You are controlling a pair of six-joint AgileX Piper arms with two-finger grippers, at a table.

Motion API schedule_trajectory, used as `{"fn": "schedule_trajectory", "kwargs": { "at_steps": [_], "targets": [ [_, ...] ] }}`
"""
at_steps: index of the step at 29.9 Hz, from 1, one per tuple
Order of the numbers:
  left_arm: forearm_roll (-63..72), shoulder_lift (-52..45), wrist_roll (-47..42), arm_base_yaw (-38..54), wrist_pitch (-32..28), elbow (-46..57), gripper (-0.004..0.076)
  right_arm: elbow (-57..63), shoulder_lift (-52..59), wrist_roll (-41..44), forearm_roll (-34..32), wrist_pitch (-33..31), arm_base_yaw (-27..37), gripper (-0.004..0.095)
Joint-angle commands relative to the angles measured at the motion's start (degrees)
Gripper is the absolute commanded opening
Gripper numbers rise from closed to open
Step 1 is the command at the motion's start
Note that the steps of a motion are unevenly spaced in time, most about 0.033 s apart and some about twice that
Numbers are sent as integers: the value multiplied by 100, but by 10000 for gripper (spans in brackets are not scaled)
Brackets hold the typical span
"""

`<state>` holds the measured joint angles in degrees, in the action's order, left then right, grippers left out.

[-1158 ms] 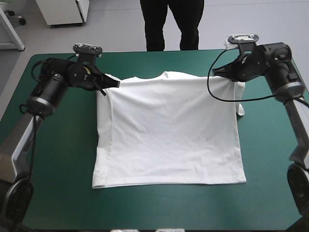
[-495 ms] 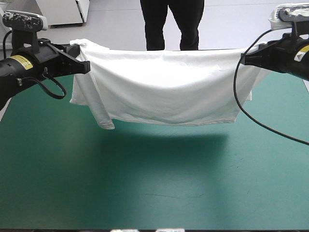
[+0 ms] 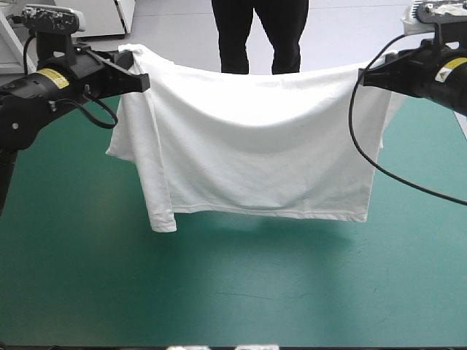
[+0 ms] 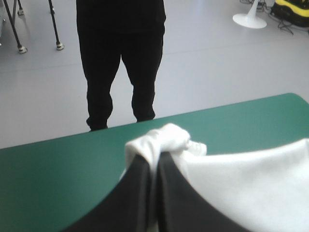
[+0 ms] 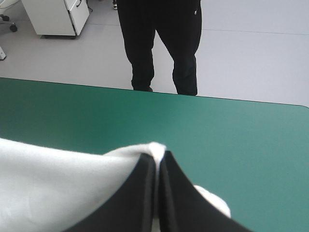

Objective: Fold the cloth

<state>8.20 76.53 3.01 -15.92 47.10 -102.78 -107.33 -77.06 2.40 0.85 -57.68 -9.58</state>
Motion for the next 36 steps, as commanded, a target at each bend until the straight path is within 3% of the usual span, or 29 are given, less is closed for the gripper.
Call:
{"fn": "schedule_trajectory", "kwargs": {
  "at_steps": [1,4,11,16,20,25,30,36],
  "targets": [
    [173,144,5,0,-1307,-170,-9,-170,-210,-60,-122,980,32,-17],
    [225,412,5,0,-1888,-219,-9,-516,-590,-60,-298,1136,32,-17],
    [254,1263,256,0,-1799,-1380,-9,-1841,-1542,-60,-341,1087,32,-17],
    [73,1832,324,11,-1202,-1700,-9,-1661,-1956,-72,-260,982,165,-17],
    [64,2271,324,11,-361,-1688,-9,-1364,-2177,-72,-202,710,315,-17],
    [0,2323,387,11,-56,-1079,-9,-601,-2164,-298,-172,360,379,-17],
    [143,2156,437,-10,622,-267,-9,184,-1990,-510,53,51,379,-17],
    [477,1512,720,-19,717,1110,-9,1046,-1618,-701,253,-408,379,-17]
  ]
}}
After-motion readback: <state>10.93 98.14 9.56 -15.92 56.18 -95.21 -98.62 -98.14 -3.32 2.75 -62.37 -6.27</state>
